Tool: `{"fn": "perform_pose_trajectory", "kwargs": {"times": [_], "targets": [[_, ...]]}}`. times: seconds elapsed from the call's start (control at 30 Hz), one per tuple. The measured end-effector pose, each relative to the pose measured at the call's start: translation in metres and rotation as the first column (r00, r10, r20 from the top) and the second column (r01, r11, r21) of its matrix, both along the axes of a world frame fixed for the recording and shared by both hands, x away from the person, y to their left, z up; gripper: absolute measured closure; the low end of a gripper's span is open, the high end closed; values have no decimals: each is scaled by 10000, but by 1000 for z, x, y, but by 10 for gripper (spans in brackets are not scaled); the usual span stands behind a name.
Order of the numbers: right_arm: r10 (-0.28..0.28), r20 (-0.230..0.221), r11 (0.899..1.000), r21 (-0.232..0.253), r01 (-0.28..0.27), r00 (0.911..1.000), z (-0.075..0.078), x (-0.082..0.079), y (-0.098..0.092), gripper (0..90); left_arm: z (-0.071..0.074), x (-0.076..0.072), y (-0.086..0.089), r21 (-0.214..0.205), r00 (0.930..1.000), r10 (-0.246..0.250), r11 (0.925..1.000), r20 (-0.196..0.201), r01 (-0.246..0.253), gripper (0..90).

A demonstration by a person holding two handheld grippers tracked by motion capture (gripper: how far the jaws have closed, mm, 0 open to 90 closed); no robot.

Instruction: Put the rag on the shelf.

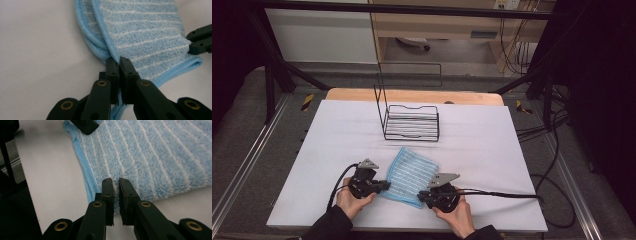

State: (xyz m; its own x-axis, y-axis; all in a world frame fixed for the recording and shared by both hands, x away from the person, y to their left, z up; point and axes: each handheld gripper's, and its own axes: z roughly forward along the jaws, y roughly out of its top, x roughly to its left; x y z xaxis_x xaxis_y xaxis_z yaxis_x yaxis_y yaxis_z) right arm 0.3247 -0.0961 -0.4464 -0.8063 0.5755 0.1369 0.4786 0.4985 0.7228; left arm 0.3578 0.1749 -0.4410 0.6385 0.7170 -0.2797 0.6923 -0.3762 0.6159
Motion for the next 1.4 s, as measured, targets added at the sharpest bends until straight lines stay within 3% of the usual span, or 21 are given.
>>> {"fn": "perform_pose_trajectory", "kwargs": {"times": [0.2,0.37,0.67,0.7,0.8,0.97,1.07,1.1,1.17,1.23,1.33,1.37,1.4], "targets": [[303,-215,9993,-195,-307,9993,10,2,-10,850,3,-12,-5,-262,9996,-157,9995,-253,151,861],[271,-505,9994,-182,-281,9984,13,2,-22,859,3,-23,-15,-148,9993,-258,9996,-257,254,860],[520,-470,9979,-352,-537,9975,14,1,-35,848,3,-39,-26,-213,9994,-199,9996,-285,193,856],[524,-501,9978,-378,-544,9974,13,2,-36,842,2,-42,-28,-70,9995,-270,9996,-174,269,852],[588,-518,9970,-465,-613,9969,11,2,-35,807,2,-42,-28,-12,9995,-317,9995,-80,317,828],[494,-266,9987,-65,-496,9984,14,3,-39,661,10,-39,-20,157,9981,-545,9984,299,540,694],[181,-102,9996,213,-179,9998,16,5,-44,561,15,-37,-16,30,9975,-476,9989,524,475,598],[4,-68,9995,311,-2,10000,17,7,-45,519,21,-33,-11,-31,9952,-367,9993,912,372,570],[-404,24,9980,487,402,9992,18,12,-49,483,24,-30,-9,-52,9936,-309,9995,1083,317,502],[-949,63,9938,588,944,9955,18,21,-50,461,32,-13,-4,-172,9883,47,9998,1525,-21,461],[-1635,-13,9848,583,1633,9865,15,38,-49,481,33,6,-5,-258,9891,243,9995,1453,-207,473],[-1863,-55,9809,564,1863,9825,13,44,-47,495,33,6,-5,-258,9891,243,9995,1453,-207,510],[-2110,-152,9756,594,2115,9774,11,49,-46,517,28,15,-10,5,9920,90,10000,1262,-91,540]]}}
